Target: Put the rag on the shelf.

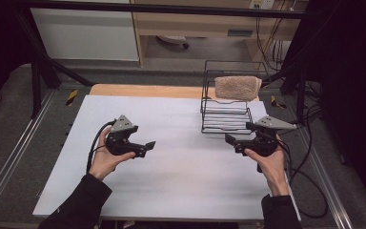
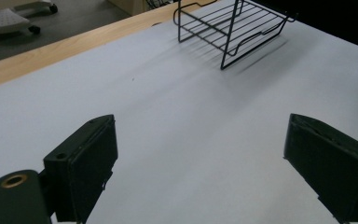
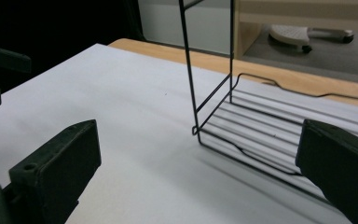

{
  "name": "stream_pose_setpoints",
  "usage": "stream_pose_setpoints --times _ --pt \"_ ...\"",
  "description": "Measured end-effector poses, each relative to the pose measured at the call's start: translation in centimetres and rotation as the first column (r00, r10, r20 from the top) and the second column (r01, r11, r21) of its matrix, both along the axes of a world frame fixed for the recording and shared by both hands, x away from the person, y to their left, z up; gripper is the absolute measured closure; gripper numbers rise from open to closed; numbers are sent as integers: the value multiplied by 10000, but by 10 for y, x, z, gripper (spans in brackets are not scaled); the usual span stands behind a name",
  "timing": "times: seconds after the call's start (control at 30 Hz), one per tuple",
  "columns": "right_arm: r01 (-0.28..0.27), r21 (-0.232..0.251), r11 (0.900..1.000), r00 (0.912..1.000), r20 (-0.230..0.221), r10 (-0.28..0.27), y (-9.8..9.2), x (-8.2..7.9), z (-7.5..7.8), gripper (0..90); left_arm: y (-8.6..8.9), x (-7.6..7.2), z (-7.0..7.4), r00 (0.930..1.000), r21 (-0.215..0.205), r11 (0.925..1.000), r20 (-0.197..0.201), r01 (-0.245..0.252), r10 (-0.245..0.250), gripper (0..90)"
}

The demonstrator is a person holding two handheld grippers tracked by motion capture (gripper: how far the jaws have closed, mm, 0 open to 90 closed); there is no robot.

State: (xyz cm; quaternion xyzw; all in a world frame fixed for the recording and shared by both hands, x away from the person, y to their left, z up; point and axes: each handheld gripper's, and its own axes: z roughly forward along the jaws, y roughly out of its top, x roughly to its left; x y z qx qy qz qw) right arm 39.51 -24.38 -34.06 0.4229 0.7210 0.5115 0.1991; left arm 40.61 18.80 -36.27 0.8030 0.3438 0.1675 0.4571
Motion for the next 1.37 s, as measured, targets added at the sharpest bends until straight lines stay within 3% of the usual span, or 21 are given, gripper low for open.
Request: stream_pose_setpoints --times 0.17,0.4,0.63,0.83,0.97,1.37 --pt "-345 -51 9994 9992 -194 344 2 -6 -18 6 20 -10 -20 9995 -170 9996 -227 -240 236 101" --pt "-792 -184 9967 9956 -526 781 2 -15 -47 6 41 -23 -41 9984 -104 9990 -368 -436 432 99" --pt "-1077 -6 9942 9890 -1022 1071 -7 -25 -74 7 61 -35 -62 9958 -125 9977 -629 -673 664 98" --pt "-1246 -195 9920 9823 -1432 1206 -19 -33 -95 7 76 -42 -74 9932 15 9965 -808 -837 835 93" --pt "-1171 -374 9924 9802 -1648 1095 -25 -37 -104 7 82 -46 -79 9934 356 9965 -836 -756 783 84" --pt "-1286 -459 9906 9775 -1742 1188 -29 -41 -108 7 90 -47 -83 9917 376 9955 -909 -874 905 70"
